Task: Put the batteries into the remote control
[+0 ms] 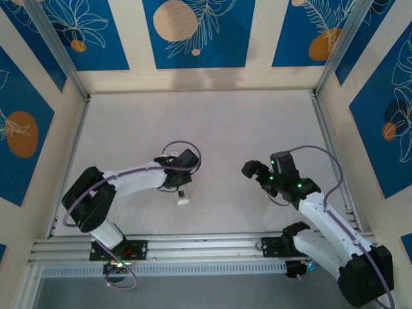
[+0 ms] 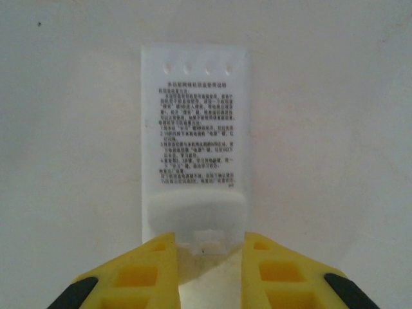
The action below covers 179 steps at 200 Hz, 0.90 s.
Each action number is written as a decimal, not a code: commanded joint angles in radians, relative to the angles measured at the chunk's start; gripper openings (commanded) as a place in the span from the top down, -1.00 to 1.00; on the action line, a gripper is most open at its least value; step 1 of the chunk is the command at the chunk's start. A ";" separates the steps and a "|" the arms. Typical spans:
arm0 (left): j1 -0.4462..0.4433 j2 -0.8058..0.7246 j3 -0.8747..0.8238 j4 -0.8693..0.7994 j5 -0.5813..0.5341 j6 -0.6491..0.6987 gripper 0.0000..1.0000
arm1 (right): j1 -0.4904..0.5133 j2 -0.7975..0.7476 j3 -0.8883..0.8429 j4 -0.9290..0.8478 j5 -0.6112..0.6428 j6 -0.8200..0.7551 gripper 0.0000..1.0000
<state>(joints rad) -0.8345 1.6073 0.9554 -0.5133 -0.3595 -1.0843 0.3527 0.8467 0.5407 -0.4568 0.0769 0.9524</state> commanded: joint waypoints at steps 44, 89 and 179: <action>-0.028 0.006 -0.014 -0.073 -0.010 -0.072 0.61 | -0.014 -0.035 -0.011 -0.005 -0.033 0.007 -0.99; -0.032 0.010 0.008 -0.139 -0.025 -0.059 0.61 | -0.017 -0.037 -0.017 -0.005 -0.039 0.017 -0.98; -0.047 0.024 0.015 -0.119 0.028 -0.063 0.61 | -0.024 -0.055 -0.024 -0.016 -0.037 0.018 -0.99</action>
<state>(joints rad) -0.8631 1.6135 0.9546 -0.5690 -0.3542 -1.1282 0.3370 0.8097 0.5400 -0.4576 0.0620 0.9558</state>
